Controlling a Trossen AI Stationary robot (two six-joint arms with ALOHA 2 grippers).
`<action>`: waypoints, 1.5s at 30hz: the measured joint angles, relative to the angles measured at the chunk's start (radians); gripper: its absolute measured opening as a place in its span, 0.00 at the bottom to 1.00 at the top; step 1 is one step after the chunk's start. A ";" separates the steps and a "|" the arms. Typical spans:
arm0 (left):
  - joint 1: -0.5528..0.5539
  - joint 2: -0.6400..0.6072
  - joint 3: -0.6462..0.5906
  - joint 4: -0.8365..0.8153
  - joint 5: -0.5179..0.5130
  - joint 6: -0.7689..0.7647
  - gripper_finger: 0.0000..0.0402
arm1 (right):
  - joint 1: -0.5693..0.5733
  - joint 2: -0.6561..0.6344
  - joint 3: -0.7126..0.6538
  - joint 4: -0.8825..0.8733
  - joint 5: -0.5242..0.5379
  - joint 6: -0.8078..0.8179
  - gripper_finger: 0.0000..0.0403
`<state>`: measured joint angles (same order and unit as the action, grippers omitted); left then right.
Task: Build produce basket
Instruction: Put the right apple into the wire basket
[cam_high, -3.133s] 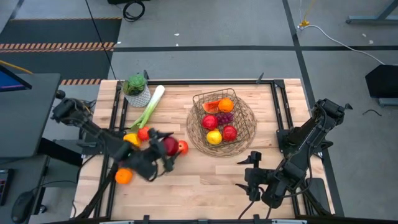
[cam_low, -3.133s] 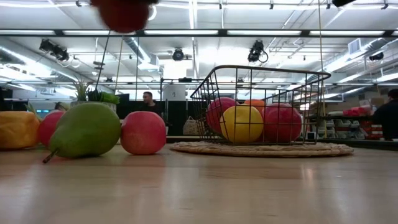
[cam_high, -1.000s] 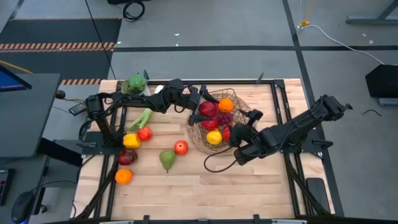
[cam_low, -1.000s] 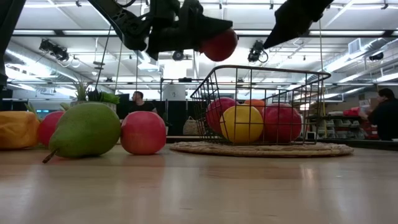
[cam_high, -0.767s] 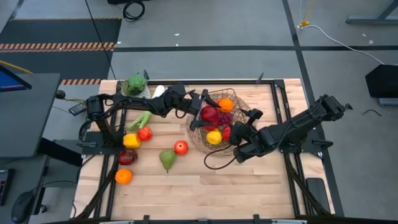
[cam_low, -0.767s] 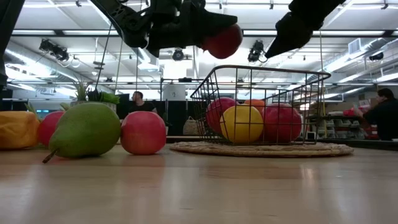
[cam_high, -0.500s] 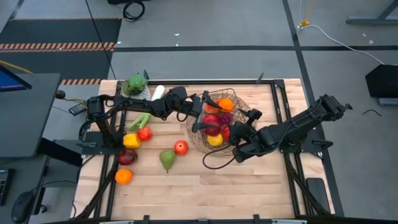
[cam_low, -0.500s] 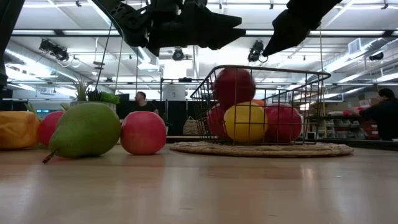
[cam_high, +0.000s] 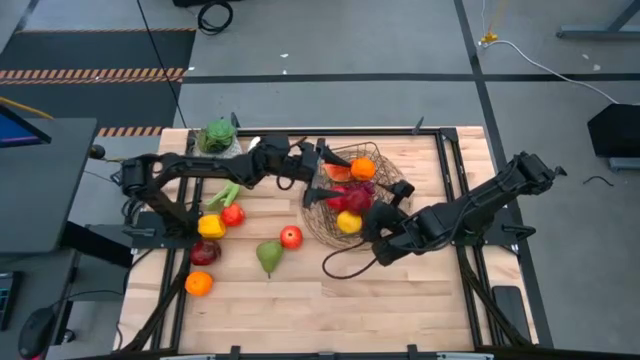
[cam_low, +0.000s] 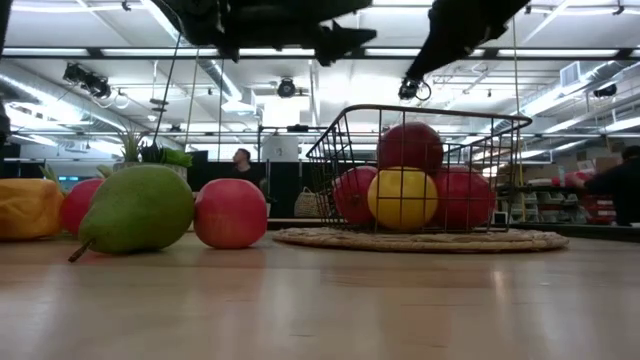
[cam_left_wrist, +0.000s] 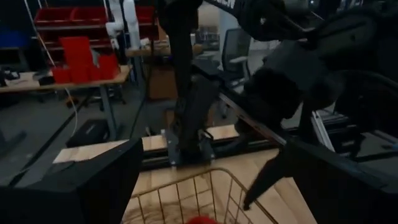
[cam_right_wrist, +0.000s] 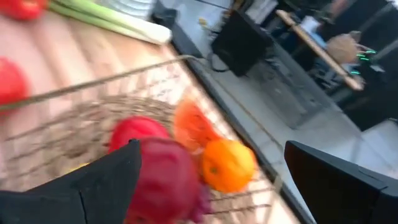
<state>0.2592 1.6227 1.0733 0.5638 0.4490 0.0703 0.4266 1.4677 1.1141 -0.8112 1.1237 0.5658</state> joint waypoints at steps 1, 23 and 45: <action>0.003 -0.024 0.000 -0.034 -0.002 -0.002 1.00 | 0.003 0.000 0.000 0.033 -0.019 -0.034 0.99; -0.244 -0.208 -0.001 -0.689 -0.486 -0.068 1.00 | -0.003 0.005 -0.208 0.928 -0.445 -0.663 0.99; -0.595 -0.214 -0.247 -0.952 -1.058 -0.593 1.00 | 0.029 0.005 -0.208 0.934 -0.437 -0.601 0.99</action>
<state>-0.3353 1.4086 0.8266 -0.3883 -0.6089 -0.5230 0.4557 1.4731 0.9066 0.1225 0.6865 -0.0353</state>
